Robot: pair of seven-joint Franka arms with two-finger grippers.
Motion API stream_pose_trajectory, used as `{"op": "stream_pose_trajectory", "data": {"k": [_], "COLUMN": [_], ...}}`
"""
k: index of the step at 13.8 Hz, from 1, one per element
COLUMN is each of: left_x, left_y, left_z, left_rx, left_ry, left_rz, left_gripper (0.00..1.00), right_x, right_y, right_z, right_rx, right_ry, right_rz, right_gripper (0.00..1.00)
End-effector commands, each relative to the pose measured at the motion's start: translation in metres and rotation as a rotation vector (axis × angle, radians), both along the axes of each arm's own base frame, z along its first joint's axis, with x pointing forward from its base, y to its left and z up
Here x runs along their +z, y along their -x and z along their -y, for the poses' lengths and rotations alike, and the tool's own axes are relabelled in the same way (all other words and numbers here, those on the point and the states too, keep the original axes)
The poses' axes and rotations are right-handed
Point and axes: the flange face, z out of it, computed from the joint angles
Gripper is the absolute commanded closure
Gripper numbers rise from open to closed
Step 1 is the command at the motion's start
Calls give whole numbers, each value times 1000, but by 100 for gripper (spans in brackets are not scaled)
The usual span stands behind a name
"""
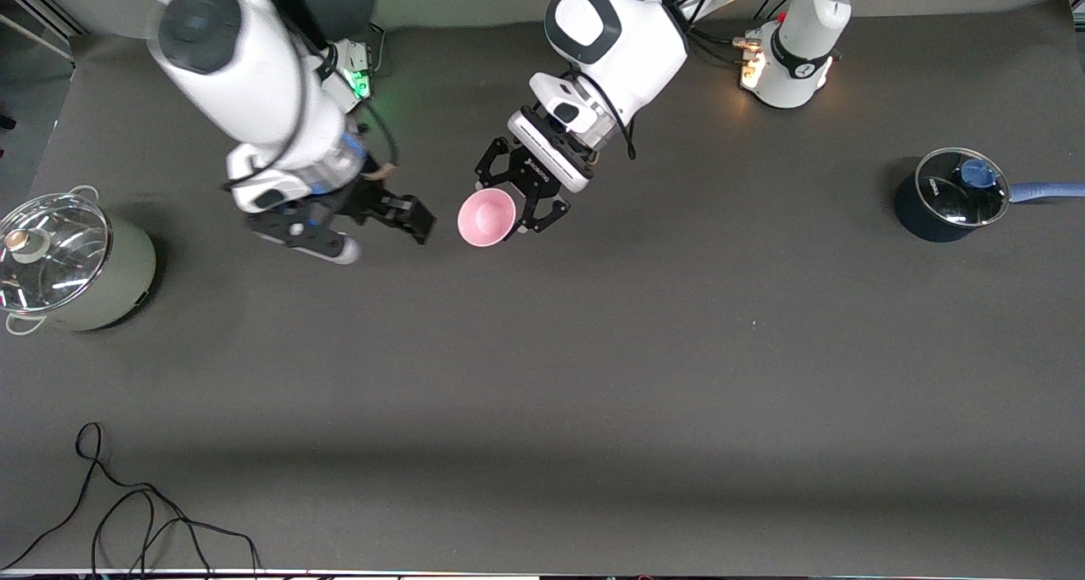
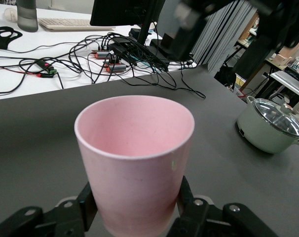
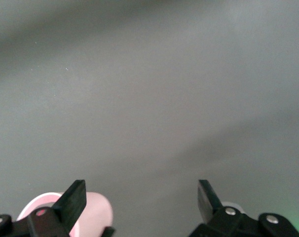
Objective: Transfer pink cup from left to right arm
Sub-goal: 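Carry the cup with the left gripper while the right gripper approaches it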
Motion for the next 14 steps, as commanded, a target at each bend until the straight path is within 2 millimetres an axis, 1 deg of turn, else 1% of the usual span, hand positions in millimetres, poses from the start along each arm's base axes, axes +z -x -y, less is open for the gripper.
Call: {"op": "stream_pose_trajectory", "data": {"k": [1, 4, 5, 7, 8, 10, 12, 13, 14], "left_x": [8, 8, 8, 8, 8, 8, 8, 8, 8], "left_y": [7, 6, 6, 5, 6, 5, 6, 5, 6], "left_z": [-4, -4, -5, -5, -5, -5, -5, -5, -5], "left_rx": [17, 19, 21, 21, 21, 20, 21, 21, 21], "left_ry": [-2, -2, -2, -1, -2, -1, -2, -1, -2], "left_rz": [6, 6, 6, 5, 4, 6, 4, 5, 4], "left_gripper": [71, 71, 71, 71, 71, 71, 71, 71, 71], "right_x": [-7, -7, -9, -11, -12, -16, -17, -19, -22], "right_y": [-16, -13, -7, -2, 1, 14, 18, 20, 20], "right_z": [-24, -31, -39, -47, -51, -56, -48, -43, -44], "right_rx": [-59, -48, -30, -13, 22, 158, 336, 398, 419], "right_ry": [-70, -88, -86, -96, -105, -83, -66, -56, -45], "right_rz": [-47, -58, -62, -78, -83, -122, -145, -164, -171], "right_gripper": [0, 0, 0, 0, 0, 0, 0, 0, 0]}}
